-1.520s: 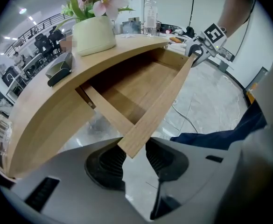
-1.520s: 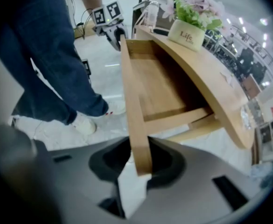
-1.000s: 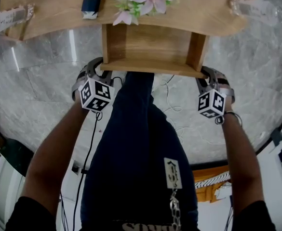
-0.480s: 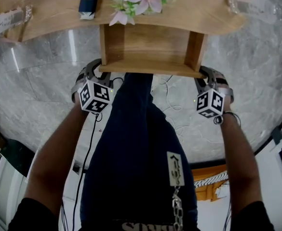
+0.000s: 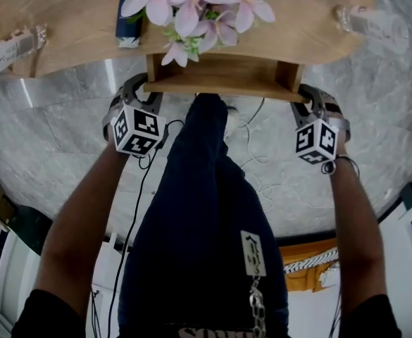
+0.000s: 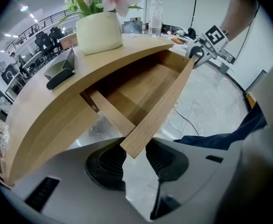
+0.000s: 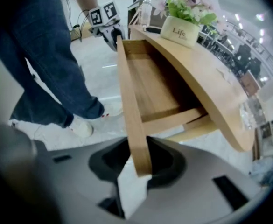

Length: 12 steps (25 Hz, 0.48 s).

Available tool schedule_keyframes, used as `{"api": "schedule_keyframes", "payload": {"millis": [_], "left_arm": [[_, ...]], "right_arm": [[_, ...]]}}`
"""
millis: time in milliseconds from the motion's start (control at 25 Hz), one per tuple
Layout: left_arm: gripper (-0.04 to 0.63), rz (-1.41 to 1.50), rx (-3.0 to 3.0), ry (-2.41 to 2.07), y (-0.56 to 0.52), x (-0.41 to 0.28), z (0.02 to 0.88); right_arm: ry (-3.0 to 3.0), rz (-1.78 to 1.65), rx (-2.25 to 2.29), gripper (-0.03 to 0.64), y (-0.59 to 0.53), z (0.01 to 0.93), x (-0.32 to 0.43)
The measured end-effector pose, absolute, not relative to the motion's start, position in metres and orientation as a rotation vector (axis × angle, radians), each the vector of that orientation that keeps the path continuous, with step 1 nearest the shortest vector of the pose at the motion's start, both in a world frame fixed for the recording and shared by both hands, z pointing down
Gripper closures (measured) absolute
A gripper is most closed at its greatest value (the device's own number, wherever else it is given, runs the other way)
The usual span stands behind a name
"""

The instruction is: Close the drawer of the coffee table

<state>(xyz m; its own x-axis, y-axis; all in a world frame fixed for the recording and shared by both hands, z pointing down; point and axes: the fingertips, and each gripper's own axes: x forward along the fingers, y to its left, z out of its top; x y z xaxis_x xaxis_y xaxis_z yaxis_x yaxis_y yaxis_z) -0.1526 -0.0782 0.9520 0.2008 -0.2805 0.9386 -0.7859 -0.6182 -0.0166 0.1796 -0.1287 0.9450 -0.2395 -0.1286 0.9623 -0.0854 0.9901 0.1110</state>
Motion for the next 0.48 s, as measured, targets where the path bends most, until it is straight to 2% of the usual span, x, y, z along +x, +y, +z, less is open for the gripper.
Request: {"api": "schedule_keyframes", "payload": {"millis": [480], "left_arm": [[0.439,1.296,1.980,-1.050,-0.137,-0.162,0.954]], "right_arm": [[-1.802,-0.026,0.237,0.469,-0.193,0.945,0.170]]}}
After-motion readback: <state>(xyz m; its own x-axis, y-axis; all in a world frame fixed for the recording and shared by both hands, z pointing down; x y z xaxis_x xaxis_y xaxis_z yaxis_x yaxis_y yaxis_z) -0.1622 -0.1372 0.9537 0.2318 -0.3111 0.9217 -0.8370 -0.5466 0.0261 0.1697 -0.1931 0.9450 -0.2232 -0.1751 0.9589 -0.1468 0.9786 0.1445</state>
